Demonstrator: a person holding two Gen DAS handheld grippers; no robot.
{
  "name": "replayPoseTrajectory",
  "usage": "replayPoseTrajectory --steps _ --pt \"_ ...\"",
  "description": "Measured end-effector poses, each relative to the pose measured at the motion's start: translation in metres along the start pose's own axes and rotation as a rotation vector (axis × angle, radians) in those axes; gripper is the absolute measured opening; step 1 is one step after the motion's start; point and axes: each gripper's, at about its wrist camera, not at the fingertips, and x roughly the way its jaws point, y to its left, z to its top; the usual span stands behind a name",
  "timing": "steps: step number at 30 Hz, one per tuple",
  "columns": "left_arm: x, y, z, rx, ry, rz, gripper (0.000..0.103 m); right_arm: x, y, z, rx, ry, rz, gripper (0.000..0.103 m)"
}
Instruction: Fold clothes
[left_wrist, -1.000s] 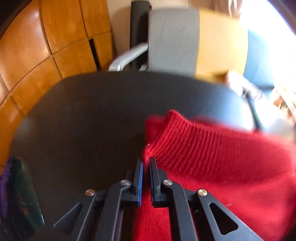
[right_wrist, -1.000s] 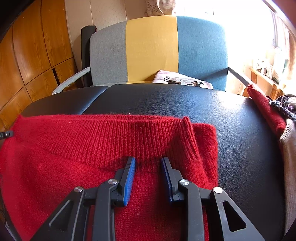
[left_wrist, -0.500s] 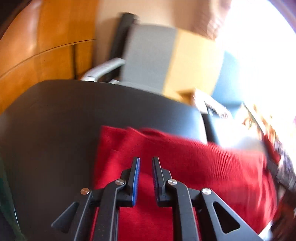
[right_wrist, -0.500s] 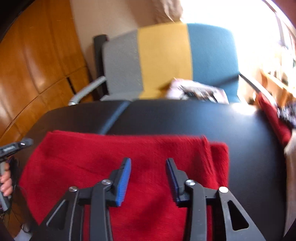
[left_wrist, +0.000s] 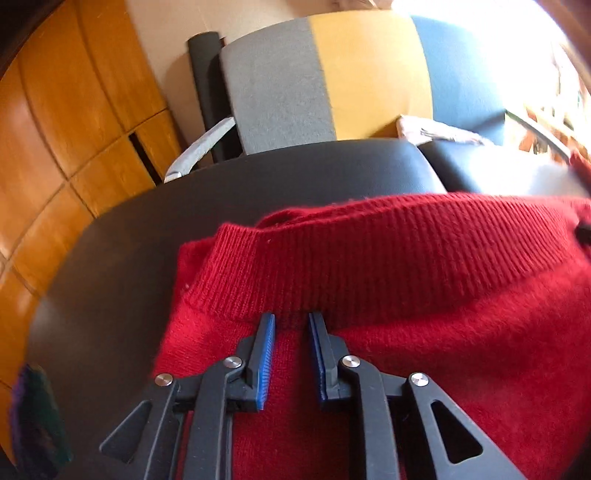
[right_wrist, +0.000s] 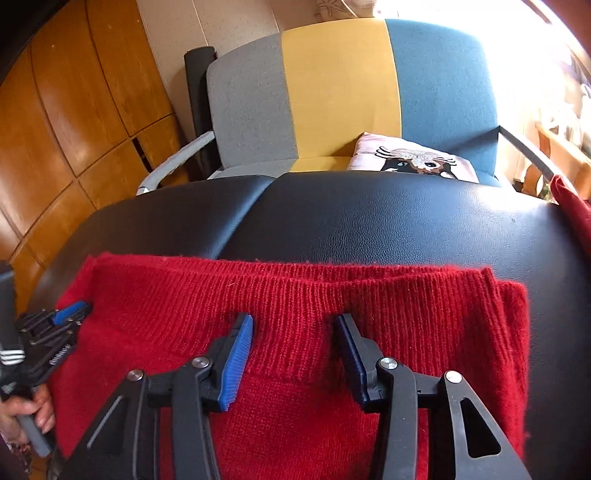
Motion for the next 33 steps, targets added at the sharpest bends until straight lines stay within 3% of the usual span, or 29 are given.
replayPoseTrajectory --steps 2,4,5,7,11,16,20,22,23,24,31,33 --pt "-0.017 0.007 -0.002 -0.046 0.01 -0.067 0.018 -0.025 -0.019 0.0 0.107 -0.046 0.044 0.05" --pt "-0.035 0.017 -0.007 -0.144 0.03 -0.205 0.018 -0.059 -0.044 -0.007 0.209 -0.119 0.061 0.06" --pt "-0.042 0.018 -0.01 -0.173 0.03 -0.258 0.018 -0.072 -0.057 -0.012 0.239 -0.132 0.032 0.07" --pt "-0.055 0.017 -0.016 -0.225 0.03 -0.361 0.018 -0.087 -0.084 -0.023 0.278 -0.112 -0.017 0.074" --pt "-0.063 -0.012 -0.021 -0.188 0.046 -0.491 0.018 -0.078 -0.125 -0.043 0.35 0.023 0.007 0.074" --pt "-0.061 -0.044 -0.031 -0.091 0.046 -0.44 0.018 -0.06 -0.13 -0.054 0.394 0.029 0.147 0.072" --pt "-0.057 -0.034 -0.038 -0.13 0.056 -0.5 0.018 -0.043 -0.113 -0.052 0.368 0.016 0.195 0.066" --pt "-0.052 -0.024 -0.041 -0.189 0.073 -0.546 0.018 -0.035 -0.111 -0.051 0.414 0.01 0.205 0.05" --pt "-0.052 -0.023 -0.041 -0.213 0.081 -0.561 0.018 -0.032 -0.111 -0.052 0.44 0.018 0.213 0.03" --pt "-0.052 -0.018 -0.042 -0.238 0.087 -0.574 0.018 -0.029 -0.111 -0.054 0.465 0.027 0.22 0.025" --pt "-0.061 0.017 -0.054 -0.364 0.143 -0.631 0.018 -0.059 -0.126 -0.06 0.594 -0.006 0.28 0.021" --pt "-0.068 0.029 -0.06 -0.355 0.137 -0.576 0.018 -0.074 -0.133 -0.06 0.601 -0.027 0.258 0.018"
